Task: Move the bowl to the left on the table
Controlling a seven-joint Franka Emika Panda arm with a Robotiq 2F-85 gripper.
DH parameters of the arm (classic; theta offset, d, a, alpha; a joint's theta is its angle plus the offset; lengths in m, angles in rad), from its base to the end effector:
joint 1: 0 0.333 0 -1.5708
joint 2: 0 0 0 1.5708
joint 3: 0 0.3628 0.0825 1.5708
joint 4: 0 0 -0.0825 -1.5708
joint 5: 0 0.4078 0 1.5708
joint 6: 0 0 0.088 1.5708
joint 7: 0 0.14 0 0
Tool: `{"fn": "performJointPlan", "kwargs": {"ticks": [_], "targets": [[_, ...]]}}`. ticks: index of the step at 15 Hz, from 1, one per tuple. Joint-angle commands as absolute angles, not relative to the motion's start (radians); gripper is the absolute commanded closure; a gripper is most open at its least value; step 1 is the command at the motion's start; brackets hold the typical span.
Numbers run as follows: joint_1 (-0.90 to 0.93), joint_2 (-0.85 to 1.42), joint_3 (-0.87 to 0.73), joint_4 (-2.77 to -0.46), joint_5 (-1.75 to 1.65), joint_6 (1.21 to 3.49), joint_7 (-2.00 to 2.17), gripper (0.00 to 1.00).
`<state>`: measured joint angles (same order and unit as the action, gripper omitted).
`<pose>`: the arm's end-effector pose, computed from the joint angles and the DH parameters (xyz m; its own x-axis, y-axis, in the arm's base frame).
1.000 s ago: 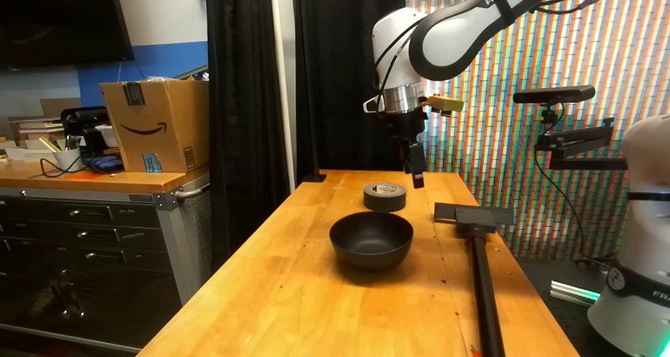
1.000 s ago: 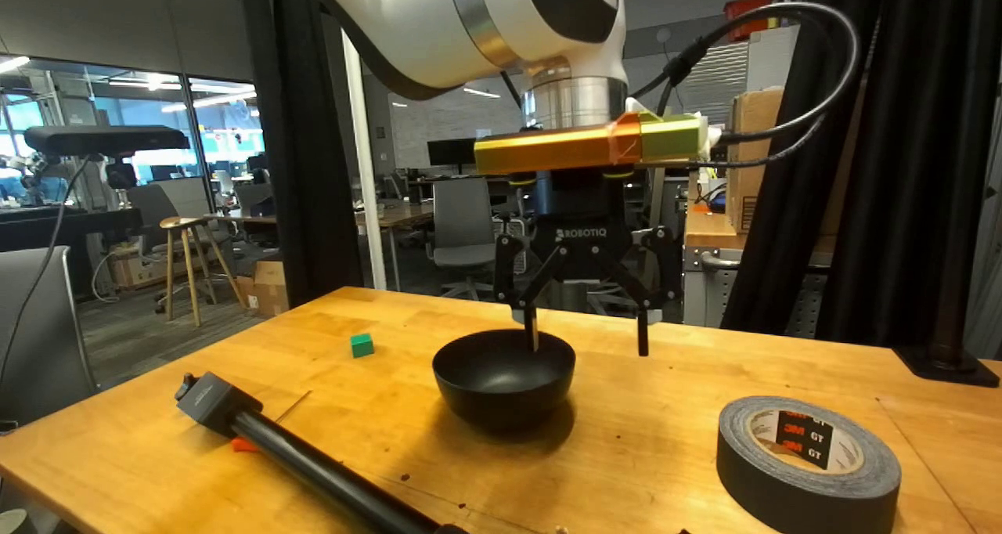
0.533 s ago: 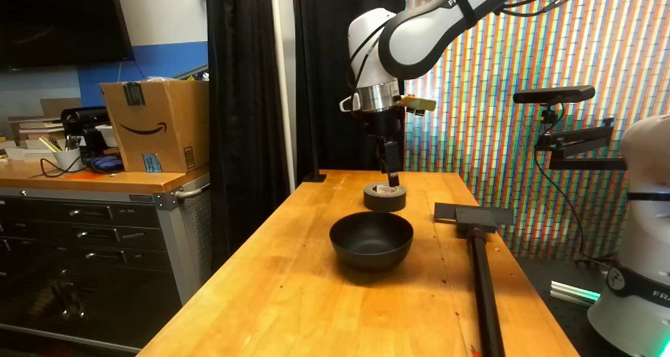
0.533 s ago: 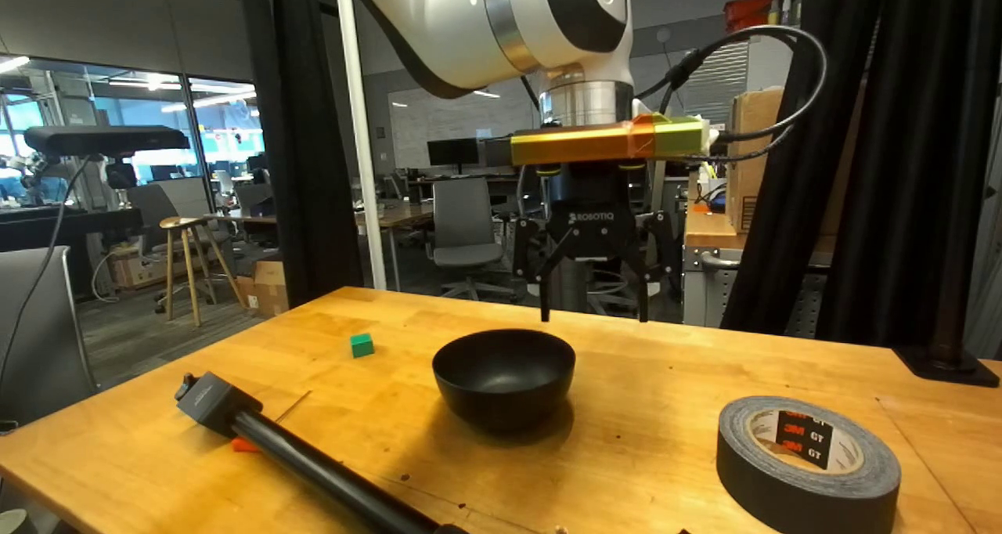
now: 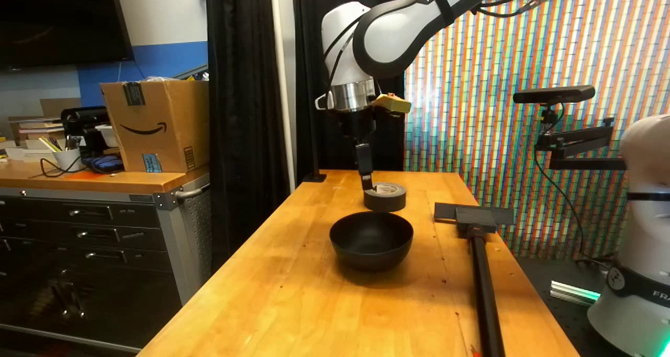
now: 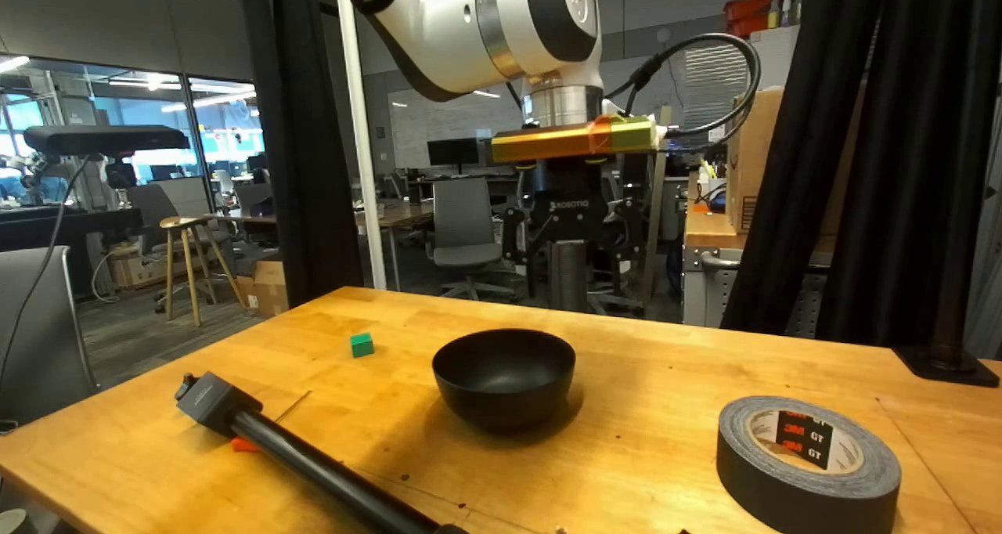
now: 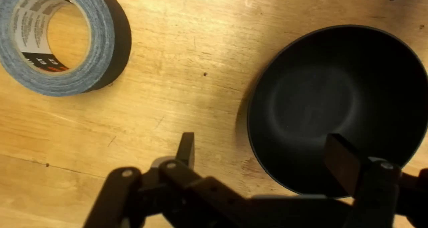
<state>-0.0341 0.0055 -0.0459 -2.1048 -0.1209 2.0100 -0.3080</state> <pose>0.5480 -0.0547 0.4091 0.9528 0.2745 -0.1294 0.2847 -0.9562 0.0677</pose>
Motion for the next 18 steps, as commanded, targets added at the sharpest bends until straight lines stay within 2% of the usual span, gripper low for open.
{"fn": "performJointPlan", "kwargs": {"ticks": [1, 18], "targets": [[-0.015, 0.031, -0.019, -2.098, -0.107, 2.019, -0.241, 0.00], [-0.090, 0.192, -0.045, -2.081, -0.094, 1.990, -0.386, 0.00]]}}
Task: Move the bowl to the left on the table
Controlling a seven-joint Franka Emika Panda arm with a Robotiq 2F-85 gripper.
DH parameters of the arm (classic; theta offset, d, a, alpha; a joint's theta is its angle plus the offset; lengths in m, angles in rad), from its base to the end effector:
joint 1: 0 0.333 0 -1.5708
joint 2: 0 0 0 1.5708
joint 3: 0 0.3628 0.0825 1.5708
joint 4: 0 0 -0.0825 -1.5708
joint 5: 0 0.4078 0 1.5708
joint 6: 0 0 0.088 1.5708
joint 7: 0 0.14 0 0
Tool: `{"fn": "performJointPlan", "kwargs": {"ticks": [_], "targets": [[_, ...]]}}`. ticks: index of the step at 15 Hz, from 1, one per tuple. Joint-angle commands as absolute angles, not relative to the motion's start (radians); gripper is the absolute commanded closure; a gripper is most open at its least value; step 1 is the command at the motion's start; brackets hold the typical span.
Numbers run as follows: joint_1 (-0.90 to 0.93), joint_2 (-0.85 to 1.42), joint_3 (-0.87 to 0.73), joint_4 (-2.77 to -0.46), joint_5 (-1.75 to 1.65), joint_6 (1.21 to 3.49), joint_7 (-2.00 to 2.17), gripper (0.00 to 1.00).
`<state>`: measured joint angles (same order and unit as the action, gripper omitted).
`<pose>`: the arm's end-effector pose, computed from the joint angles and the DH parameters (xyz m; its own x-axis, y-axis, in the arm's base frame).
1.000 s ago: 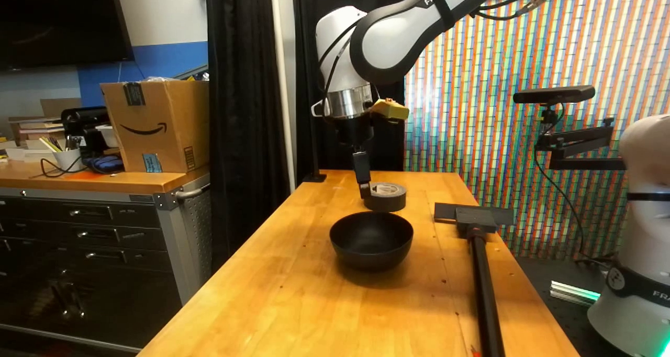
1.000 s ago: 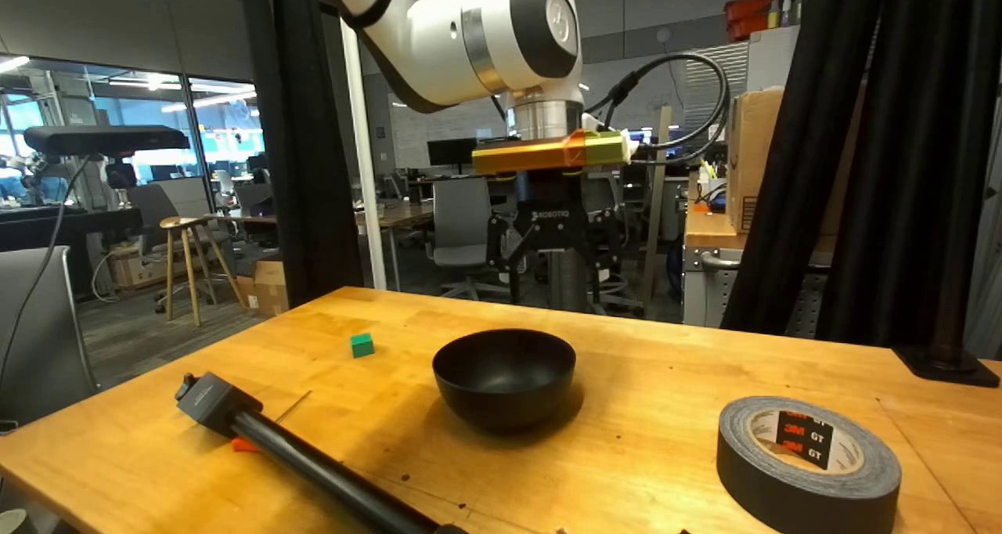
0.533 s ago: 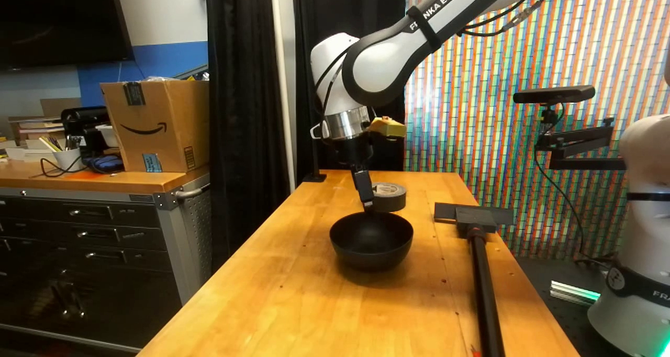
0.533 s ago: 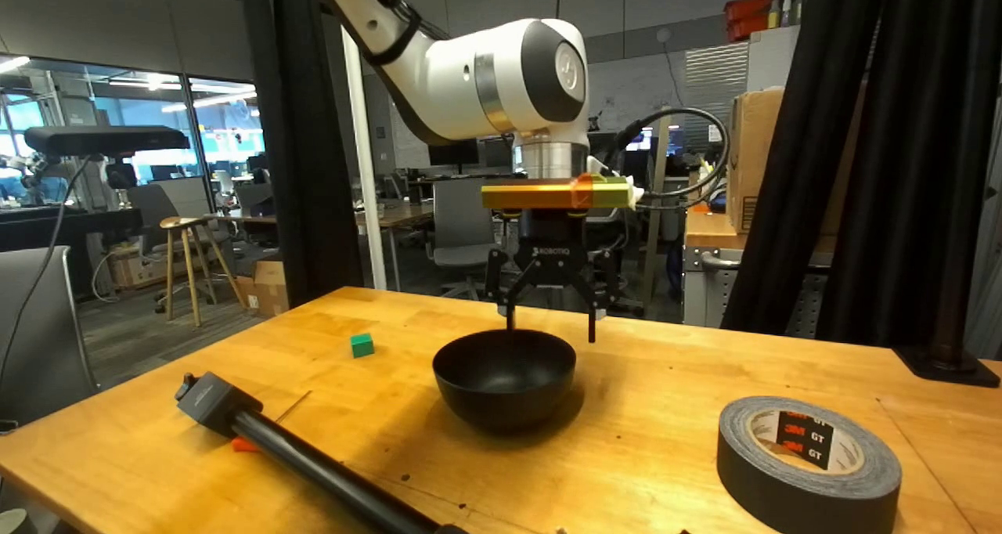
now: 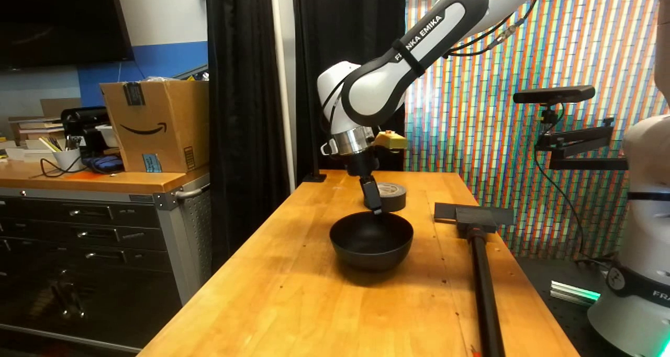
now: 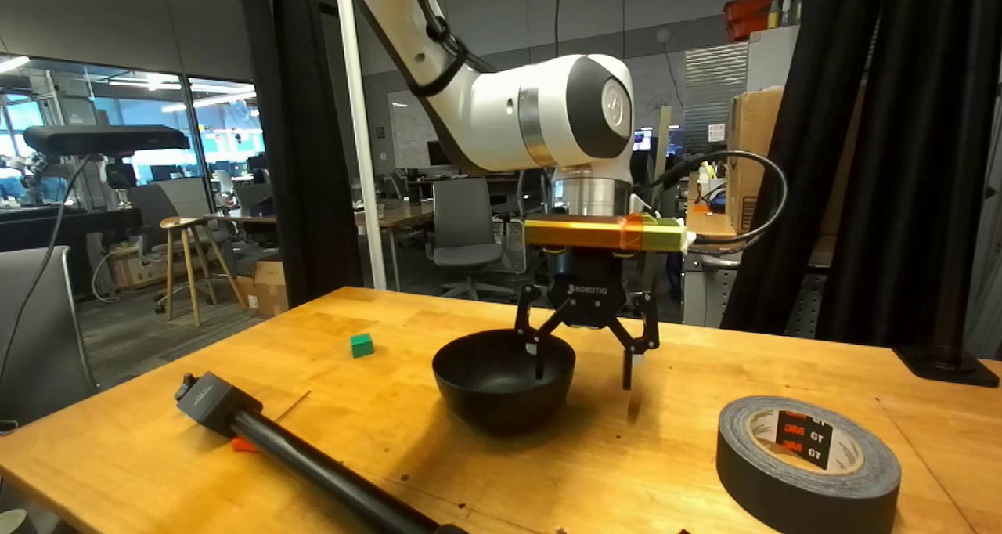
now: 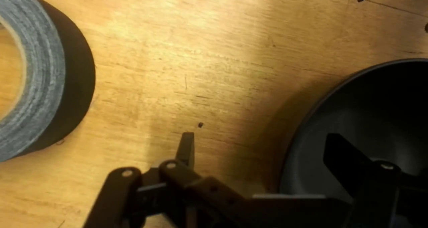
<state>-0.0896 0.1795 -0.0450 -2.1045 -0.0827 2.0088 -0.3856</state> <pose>0.5492 -0.0816 0.3126 0.9168 0.2852 -0.2794 0.2865 -0.9574 -0.0374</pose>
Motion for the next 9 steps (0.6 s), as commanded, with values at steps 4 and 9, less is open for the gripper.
{"fn": "performJointPlan", "kwargs": {"ticks": [4, 9], "targets": [[-0.086, 0.196, -0.045, -2.083, -0.118, 1.988, -0.370, 0.42], [-0.076, 0.189, -0.044, -2.090, -0.155, 1.990, -0.332, 0.80]]}}
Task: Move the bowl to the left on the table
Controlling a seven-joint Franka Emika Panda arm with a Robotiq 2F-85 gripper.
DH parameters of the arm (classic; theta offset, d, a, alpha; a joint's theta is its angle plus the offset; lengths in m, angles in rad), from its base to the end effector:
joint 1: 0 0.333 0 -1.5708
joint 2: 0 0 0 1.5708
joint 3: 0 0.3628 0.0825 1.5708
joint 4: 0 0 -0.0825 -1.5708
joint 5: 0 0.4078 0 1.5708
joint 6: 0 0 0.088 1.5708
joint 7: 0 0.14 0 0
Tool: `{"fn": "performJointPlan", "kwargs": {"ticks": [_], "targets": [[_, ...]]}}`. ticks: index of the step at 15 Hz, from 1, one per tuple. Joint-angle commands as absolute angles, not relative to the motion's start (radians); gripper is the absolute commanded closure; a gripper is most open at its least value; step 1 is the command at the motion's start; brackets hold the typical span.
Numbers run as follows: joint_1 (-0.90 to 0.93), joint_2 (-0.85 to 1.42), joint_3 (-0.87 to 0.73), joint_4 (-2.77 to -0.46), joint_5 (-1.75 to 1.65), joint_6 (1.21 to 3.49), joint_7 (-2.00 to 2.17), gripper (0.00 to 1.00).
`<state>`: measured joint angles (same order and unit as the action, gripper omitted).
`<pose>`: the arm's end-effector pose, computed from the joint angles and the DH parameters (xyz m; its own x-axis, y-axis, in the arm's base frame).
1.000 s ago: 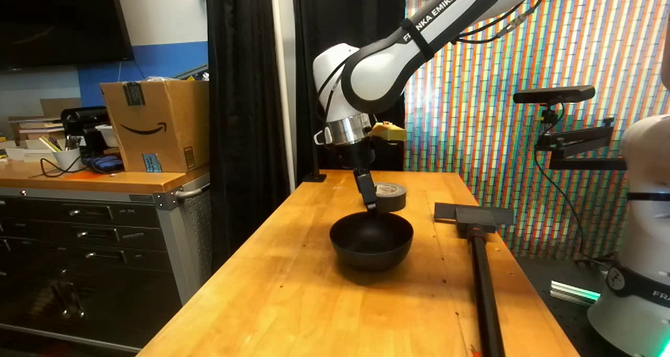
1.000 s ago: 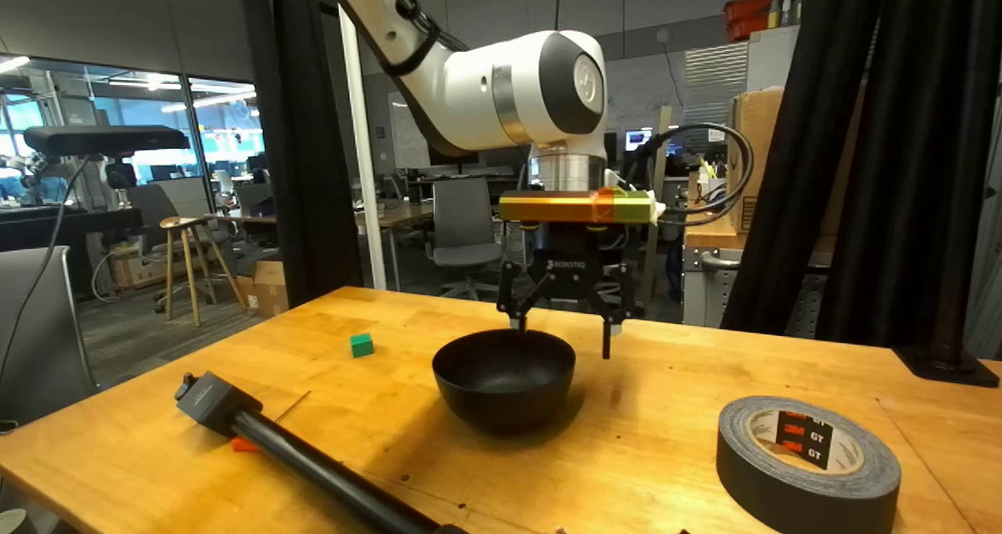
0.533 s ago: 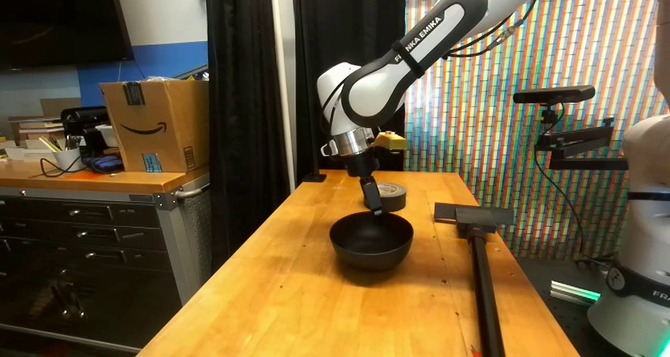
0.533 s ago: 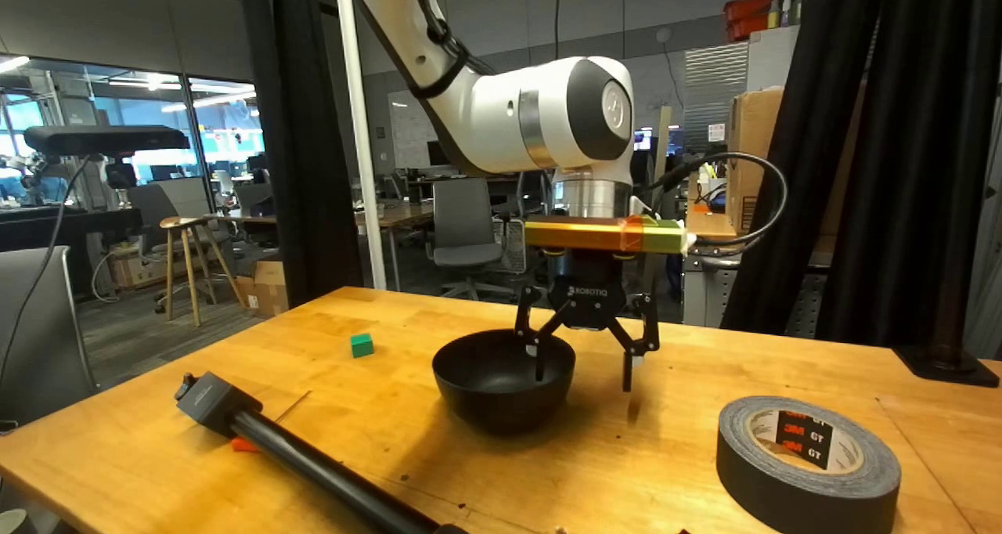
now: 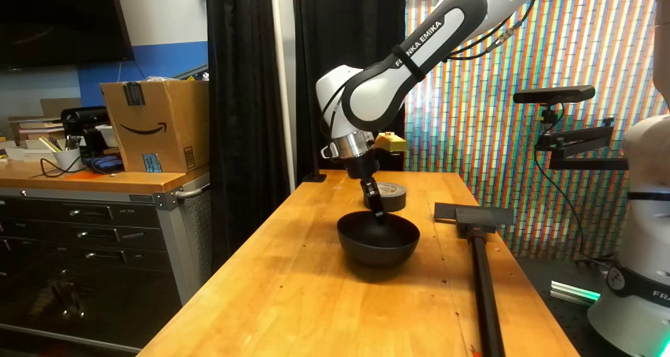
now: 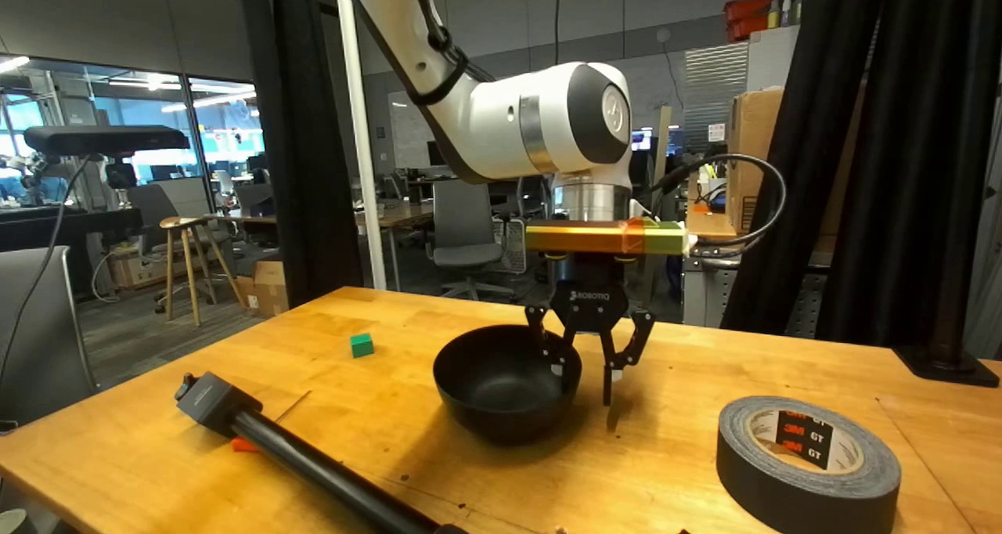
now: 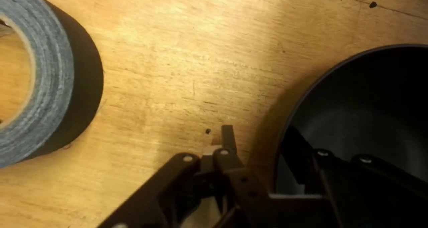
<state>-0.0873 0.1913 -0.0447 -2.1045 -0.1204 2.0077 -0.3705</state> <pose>0.5487 -0.0835 0.3063 0.9085 0.2879 -0.3028 0.2984 -0.9544 -0.0121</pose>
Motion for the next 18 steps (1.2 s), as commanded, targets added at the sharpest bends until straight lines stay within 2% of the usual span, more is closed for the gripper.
{"fn": "performJointPlan", "kwargs": {"ticks": [1, 2, 4, 6, 8, 18], "targets": [[-0.070, 0.185, -0.043, -2.093, -0.170, 1.991, -0.315, 0.87], [-0.065, 0.178, -0.039, -2.097, -0.177, 1.990, -0.303, 0.95], [-0.053, 0.169, -0.033, -2.103, -0.197, 1.987, -0.277, 1.00], [-0.040, 0.154, -0.026, -2.103, -0.213, 1.969, -0.254, 0.97], [-0.025, 0.147, -0.016, -2.103, -0.225, 1.957, -0.237, 1.00], [0.065, 0.146, 0.062, -2.094, -0.286, 1.903, -0.232, 0.98]]}}
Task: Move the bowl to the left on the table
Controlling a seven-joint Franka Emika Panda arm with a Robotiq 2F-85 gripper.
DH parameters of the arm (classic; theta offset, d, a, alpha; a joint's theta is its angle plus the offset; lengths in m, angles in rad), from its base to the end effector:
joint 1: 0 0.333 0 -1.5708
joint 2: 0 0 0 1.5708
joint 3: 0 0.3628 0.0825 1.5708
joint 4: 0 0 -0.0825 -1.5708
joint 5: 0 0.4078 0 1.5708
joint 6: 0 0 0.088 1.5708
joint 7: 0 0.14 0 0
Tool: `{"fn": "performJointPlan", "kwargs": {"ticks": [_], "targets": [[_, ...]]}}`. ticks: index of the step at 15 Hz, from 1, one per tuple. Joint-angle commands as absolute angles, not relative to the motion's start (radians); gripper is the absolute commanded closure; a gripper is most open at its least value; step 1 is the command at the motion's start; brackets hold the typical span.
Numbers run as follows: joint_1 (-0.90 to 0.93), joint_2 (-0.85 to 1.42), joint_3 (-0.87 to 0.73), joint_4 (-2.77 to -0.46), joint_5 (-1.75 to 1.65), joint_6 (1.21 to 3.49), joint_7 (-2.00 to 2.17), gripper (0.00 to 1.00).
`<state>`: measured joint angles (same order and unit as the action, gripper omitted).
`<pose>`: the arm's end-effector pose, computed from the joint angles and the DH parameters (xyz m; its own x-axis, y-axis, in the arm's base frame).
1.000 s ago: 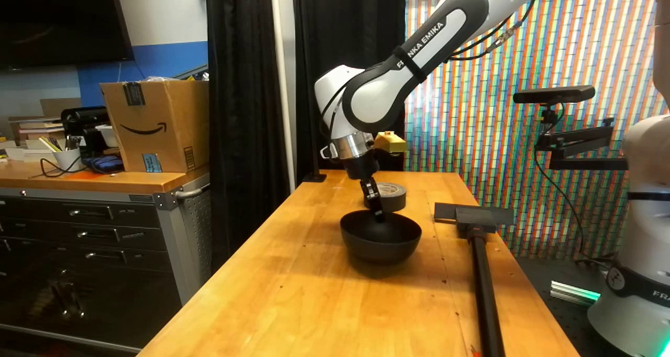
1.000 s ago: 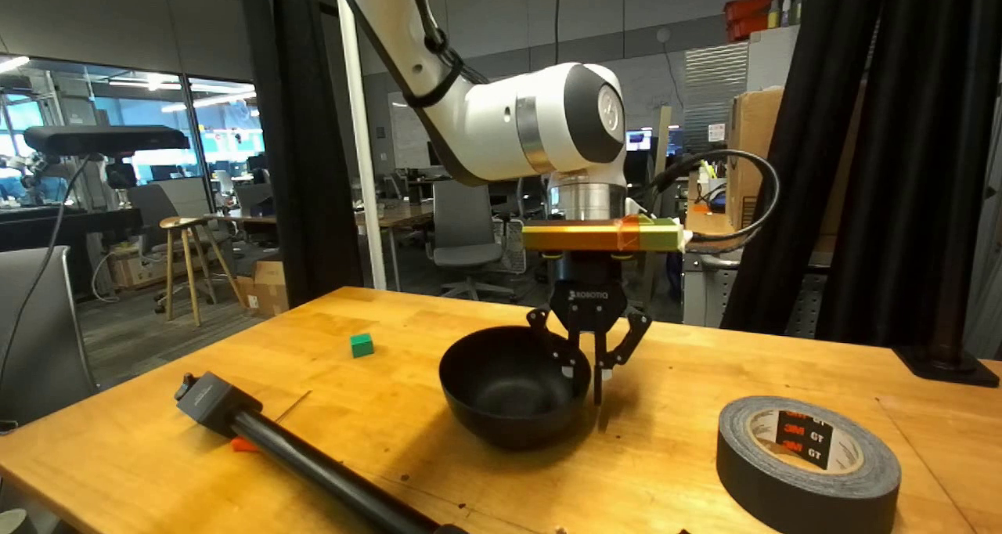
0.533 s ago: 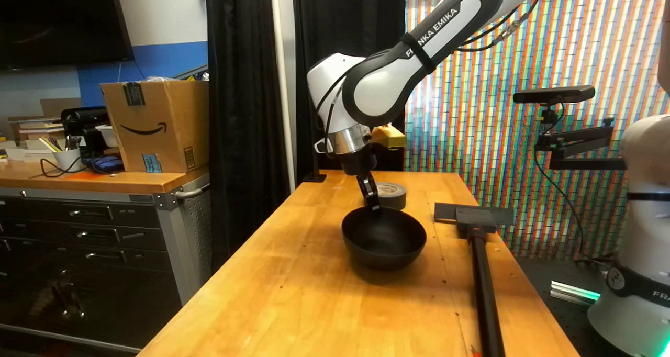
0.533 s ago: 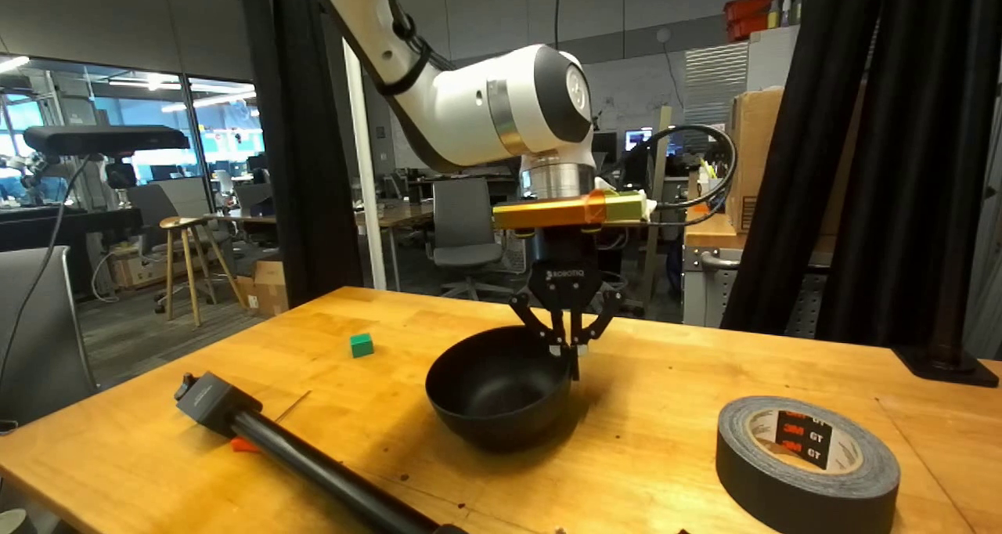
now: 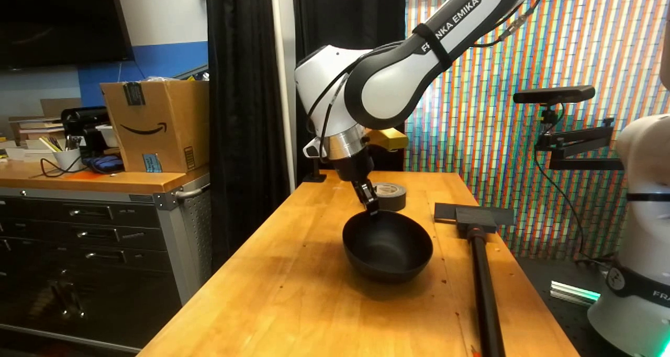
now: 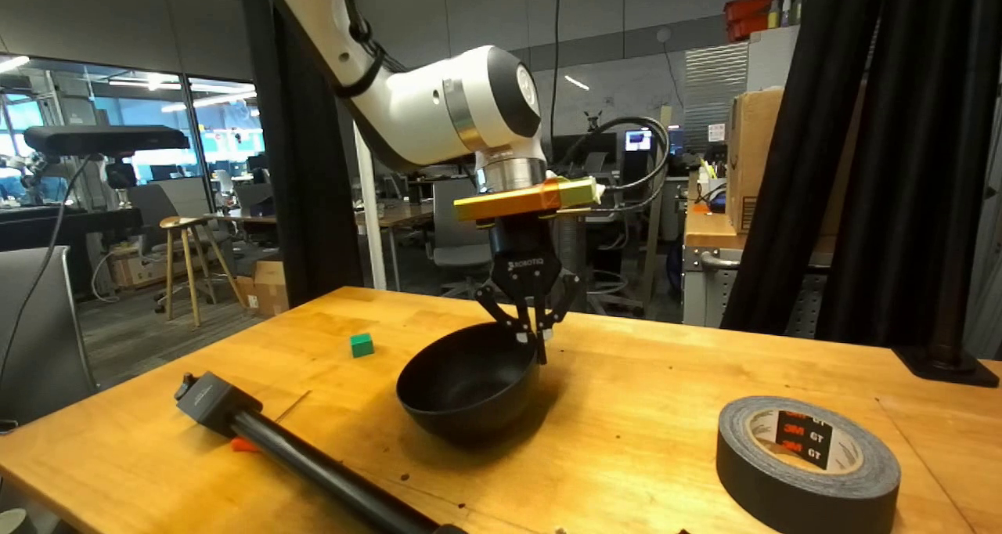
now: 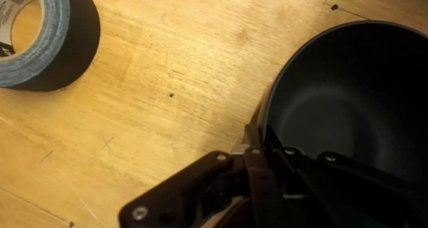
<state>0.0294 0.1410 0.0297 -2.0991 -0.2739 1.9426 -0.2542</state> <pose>0.5497 0.0057 0.3354 0.8536 0.3895 -0.3459 0.4534 -0.8825 0.1252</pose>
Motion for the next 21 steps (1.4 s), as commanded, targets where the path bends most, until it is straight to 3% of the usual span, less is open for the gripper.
{"fn": "performJointPlan", "kwargs": {"ticks": [1, 19, 21], "targets": [[0.074, 0.148, 0.071, -2.093, -0.288, 1.896, -0.235, 0.98], [0.156, 0.190, 0.157, -2.079, -0.288, 1.845, -0.251, 0.98], [0.155, 0.190, 0.156, -2.077, -0.287, 1.842, -0.252, 0.93]]}}
